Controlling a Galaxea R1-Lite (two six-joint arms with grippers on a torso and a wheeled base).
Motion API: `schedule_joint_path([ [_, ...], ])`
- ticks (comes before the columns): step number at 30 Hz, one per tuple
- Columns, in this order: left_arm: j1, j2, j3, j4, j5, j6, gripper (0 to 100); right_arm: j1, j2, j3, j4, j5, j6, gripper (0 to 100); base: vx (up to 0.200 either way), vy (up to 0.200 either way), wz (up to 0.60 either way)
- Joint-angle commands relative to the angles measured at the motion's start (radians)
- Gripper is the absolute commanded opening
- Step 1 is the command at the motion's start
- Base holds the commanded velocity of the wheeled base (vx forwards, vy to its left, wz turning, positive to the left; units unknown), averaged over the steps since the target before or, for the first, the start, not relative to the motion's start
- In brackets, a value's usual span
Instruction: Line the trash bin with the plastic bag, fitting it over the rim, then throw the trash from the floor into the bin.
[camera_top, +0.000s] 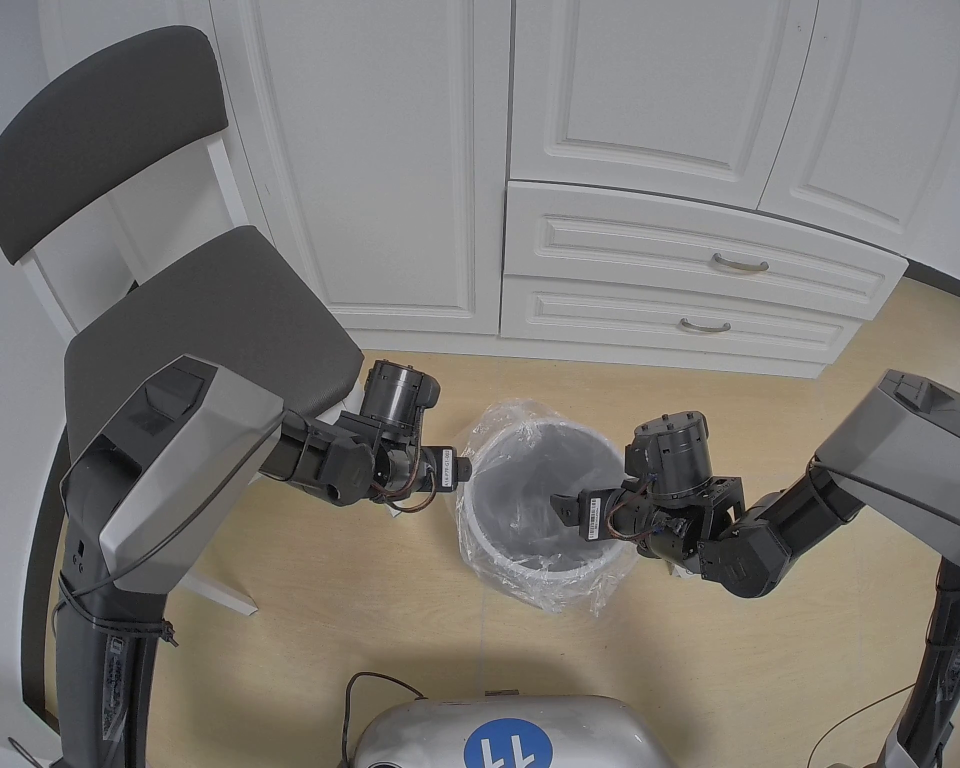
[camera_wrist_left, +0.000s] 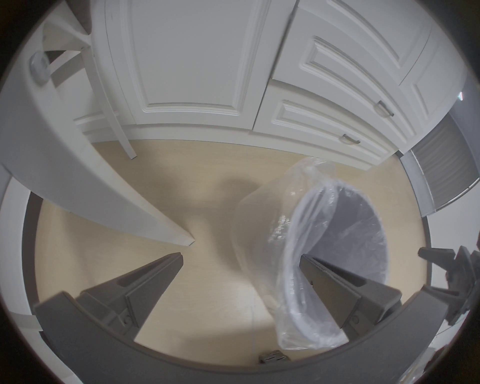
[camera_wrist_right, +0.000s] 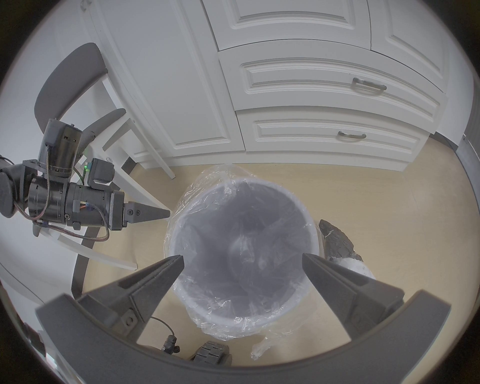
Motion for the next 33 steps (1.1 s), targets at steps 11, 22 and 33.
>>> schedule_joint_path([
  [11,-0.013,0.182,-0.257,-0.05,0.082,-0.157,100,0.001,0.018,-0.006,-0.031,-0.017,0.001,100,0.0,0.0,0.0],
  [22,-0.007,0.261,-0.352,-0.049,0.08,-0.201,100,0.001,0.021,-0.003,-0.033,-0.017,0.001,100,0.0,0.0,0.0],
  [33,0.025,0.314,-0.409,-0.011,0.075,-0.227,100,0.002,0.015,0.005,-0.034,-0.017,0.0,100,0.0,0.0,0.0],
])
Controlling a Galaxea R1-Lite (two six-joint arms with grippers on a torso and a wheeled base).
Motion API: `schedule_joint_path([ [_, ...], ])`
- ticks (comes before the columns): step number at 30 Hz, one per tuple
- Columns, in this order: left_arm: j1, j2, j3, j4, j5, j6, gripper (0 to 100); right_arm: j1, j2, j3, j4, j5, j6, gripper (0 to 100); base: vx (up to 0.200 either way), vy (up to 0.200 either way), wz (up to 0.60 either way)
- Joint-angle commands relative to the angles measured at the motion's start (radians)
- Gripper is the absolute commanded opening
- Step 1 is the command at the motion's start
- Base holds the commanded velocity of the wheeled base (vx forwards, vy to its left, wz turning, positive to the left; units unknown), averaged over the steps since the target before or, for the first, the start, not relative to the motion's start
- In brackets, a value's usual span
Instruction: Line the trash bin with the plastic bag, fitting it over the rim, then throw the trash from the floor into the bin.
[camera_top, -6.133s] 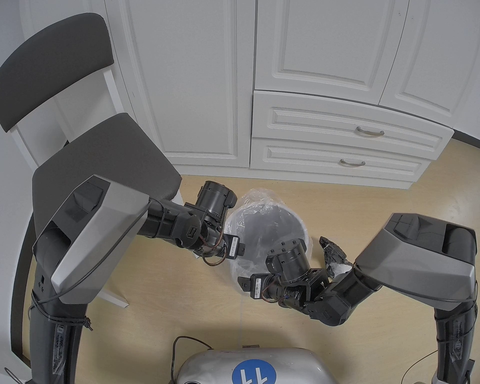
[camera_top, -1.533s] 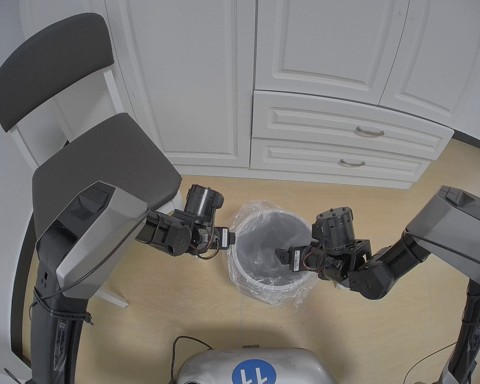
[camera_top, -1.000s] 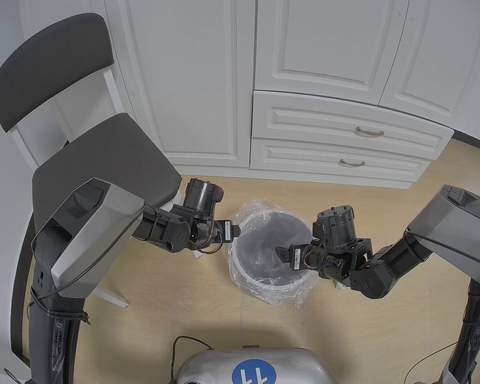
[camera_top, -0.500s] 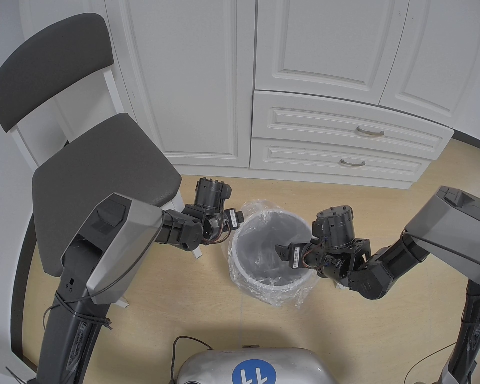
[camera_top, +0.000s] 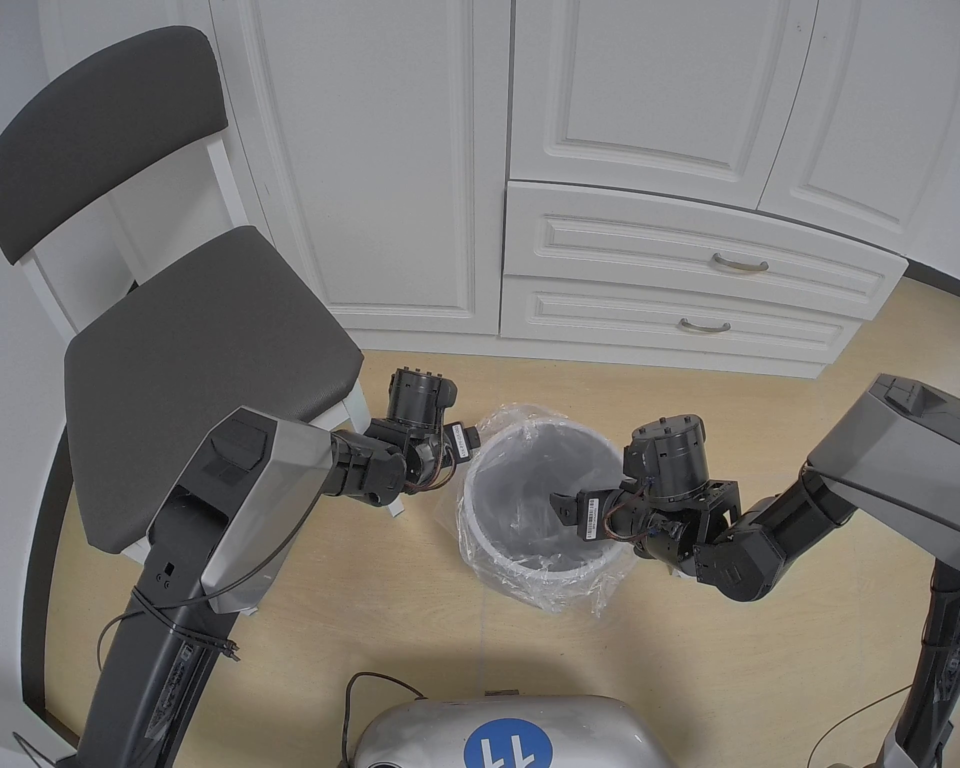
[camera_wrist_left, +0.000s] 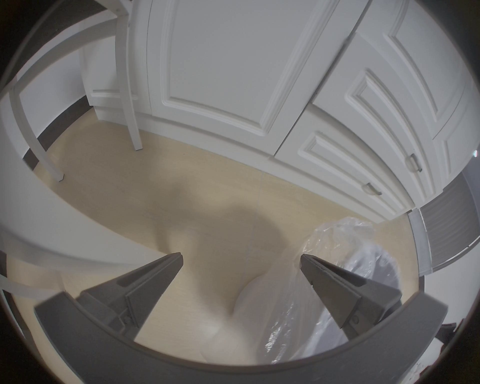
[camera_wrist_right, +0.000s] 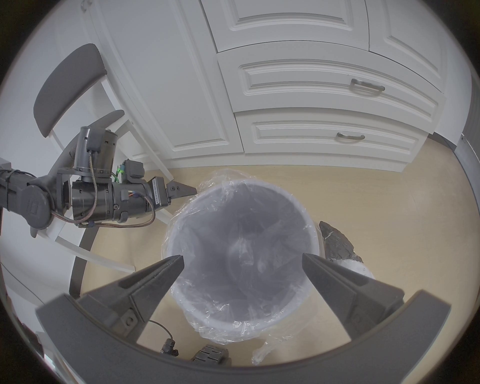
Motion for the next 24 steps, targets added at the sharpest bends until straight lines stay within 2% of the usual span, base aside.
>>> schedule_joint_path([
  [1,0.008,0.038,-0.009,0.028,-0.002,-0.003,100,0.0,-0.004,0.005,0.0,0.0,0.0,100,0.0,0.0,0.0],
  [16,0.029,0.061,-0.009,0.033,-0.069,-0.009,100,-0.003,0.007,-0.002,0.0,-0.002,0.0,100,0.0,0.0,0.0],
  [24,0.032,0.085,-0.009,0.022,-0.071,-0.008,100,-0.004,0.008,-0.002,0.0,-0.002,-0.001,100,0.0,0.0,0.0],
])
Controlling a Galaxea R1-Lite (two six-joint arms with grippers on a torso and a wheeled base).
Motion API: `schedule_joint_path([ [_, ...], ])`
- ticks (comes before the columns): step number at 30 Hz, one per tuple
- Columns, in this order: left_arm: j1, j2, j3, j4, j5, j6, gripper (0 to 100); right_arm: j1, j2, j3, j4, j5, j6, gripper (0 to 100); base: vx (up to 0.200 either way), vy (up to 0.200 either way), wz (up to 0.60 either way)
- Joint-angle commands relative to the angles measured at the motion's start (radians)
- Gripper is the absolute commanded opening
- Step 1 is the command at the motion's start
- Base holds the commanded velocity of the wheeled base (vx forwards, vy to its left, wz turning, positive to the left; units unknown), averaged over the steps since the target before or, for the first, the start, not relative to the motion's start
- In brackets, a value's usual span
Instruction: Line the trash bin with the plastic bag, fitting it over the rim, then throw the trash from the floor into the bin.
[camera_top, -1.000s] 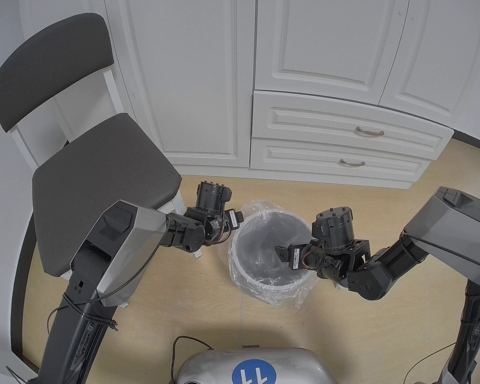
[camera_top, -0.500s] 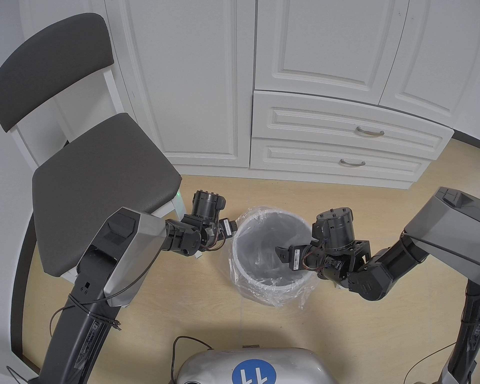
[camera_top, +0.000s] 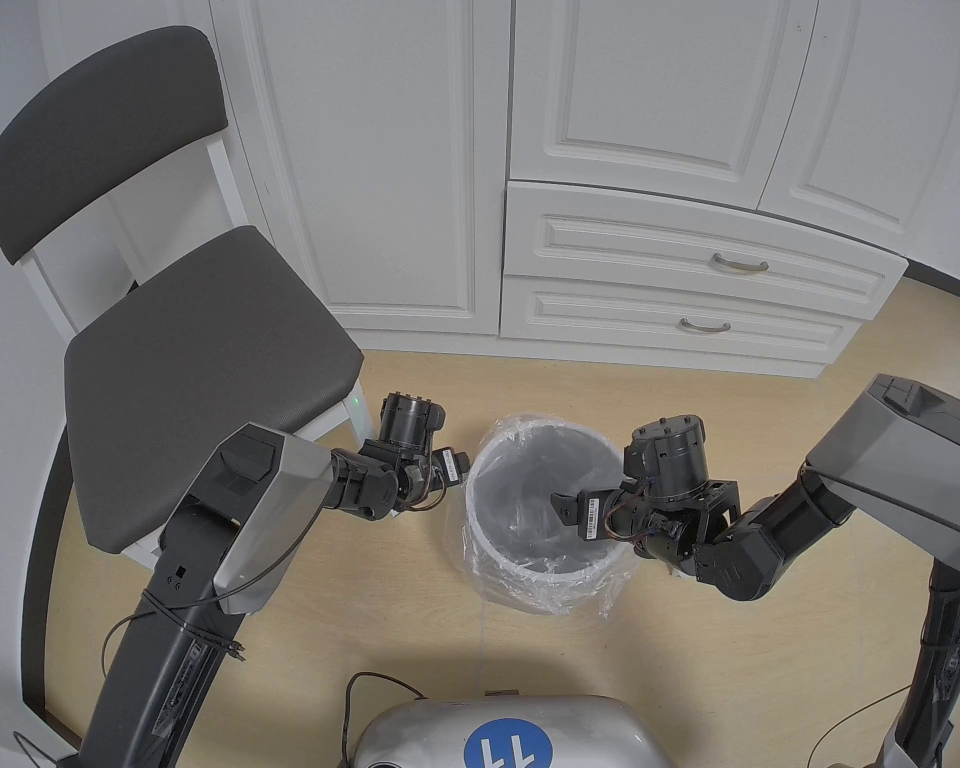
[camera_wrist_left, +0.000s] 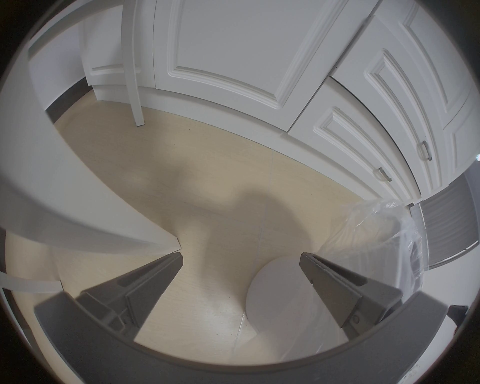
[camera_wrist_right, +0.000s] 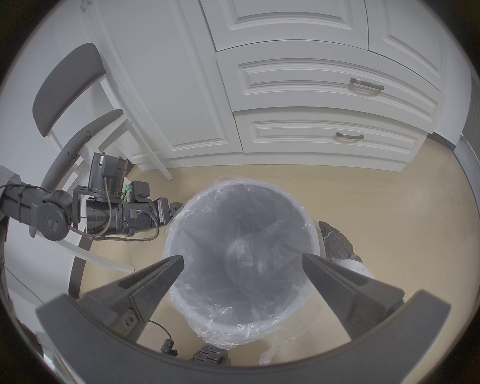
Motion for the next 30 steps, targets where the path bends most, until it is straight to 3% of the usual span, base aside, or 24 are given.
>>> schedule_joint_path([
  [1,0.001,0.017,0.001,0.001,0.0,0.001,100,-0.001,0.005,0.0,0.001,0.0,-0.001,100,0.0,0.0,0.0],
  [24,0.008,0.093,0.001,-0.092,0.019,0.08,100,-0.022,0.036,-0.001,-0.001,0.0,-0.005,100,0.0,0.0,0.0],
  [28,0.007,0.052,0.02,-0.084,0.071,0.163,100,-0.022,0.027,0.003,0.001,0.0,-0.02,100,0.0,0.0,0.0],
  [30,0.007,0.012,0.111,-0.093,0.091,0.237,100,-0.024,0.017,0.011,0.001,0.0,-0.033,100,0.0,0.0,0.0],
])
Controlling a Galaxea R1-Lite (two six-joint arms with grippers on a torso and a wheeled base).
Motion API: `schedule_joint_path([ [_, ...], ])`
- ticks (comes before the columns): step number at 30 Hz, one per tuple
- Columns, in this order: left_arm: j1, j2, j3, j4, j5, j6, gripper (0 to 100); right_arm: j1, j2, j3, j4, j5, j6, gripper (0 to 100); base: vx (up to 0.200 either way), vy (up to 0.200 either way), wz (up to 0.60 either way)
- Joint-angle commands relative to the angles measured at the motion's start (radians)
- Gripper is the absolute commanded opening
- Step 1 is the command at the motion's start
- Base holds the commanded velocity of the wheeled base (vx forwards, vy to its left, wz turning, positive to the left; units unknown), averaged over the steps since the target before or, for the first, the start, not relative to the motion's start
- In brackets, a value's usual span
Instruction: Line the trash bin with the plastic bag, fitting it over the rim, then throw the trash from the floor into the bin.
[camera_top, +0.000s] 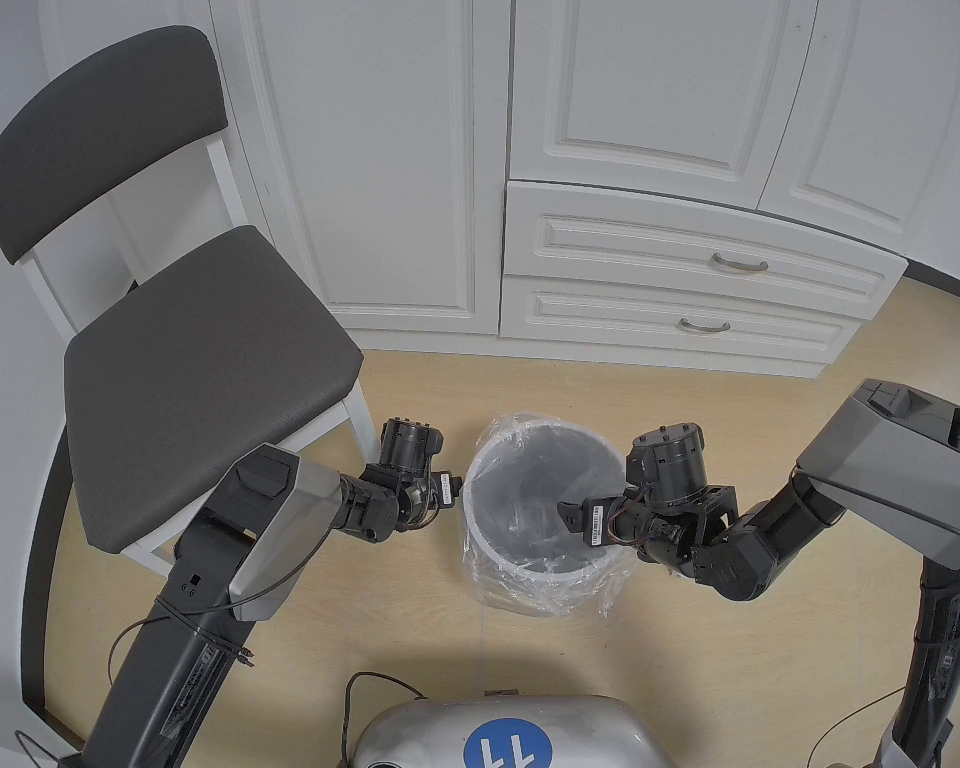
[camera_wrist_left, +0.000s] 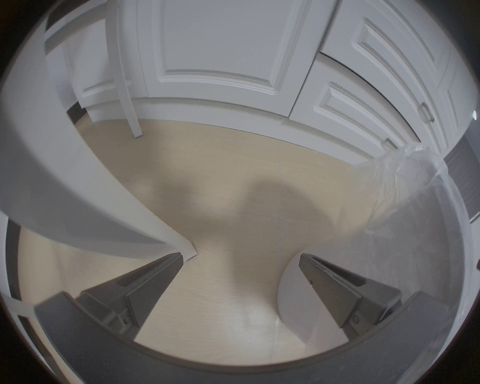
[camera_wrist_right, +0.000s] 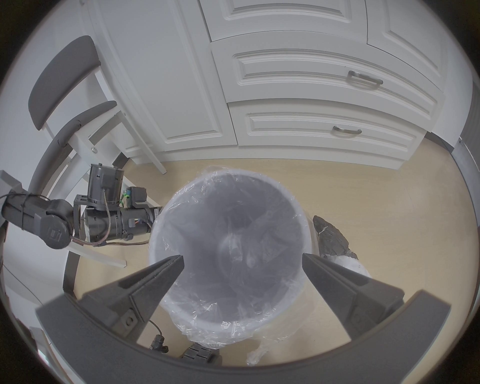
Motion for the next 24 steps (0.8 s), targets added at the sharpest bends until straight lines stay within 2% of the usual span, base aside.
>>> schedule_joint_path([
  [1,-0.001,-0.109,0.179,-0.006,0.026,0.126,100,-0.002,-0.019,0.01,0.0,0.0,-0.018,100,0.0,0.0,0.0],
  [5,-0.008,-0.195,0.339,-0.008,0.016,0.219,100,-0.005,-0.024,0.012,0.002,0.0,-0.019,100,0.0,0.0,0.0],
  [10,-0.008,-0.247,0.434,-0.008,-0.016,0.278,100,-0.005,-0.024,0.015,0.002,0.0,-0.019,100,0.0,0.0,0.0],
  [15,0.001,-0.302,0.54,-0.011,-0.103,0.337,100,-0.005,-0.029,0.017,0.0,0.0,-0.019,100,0.0,0.0,0.0],
  [19,0.03,-0.355,0.655,-0.041,-0.264,0.436,100,-0.005,-0.03,0.017,0.0,0.0,-0.019,100,0.0,0.0,0.0],
  [24,0.07,-0.381,0.805,-0.221,-0.496,0.572,100,-0.005,-0.027,0.021,0.0,0.0,-0.021,100,0.0,0.0,0.0],
])
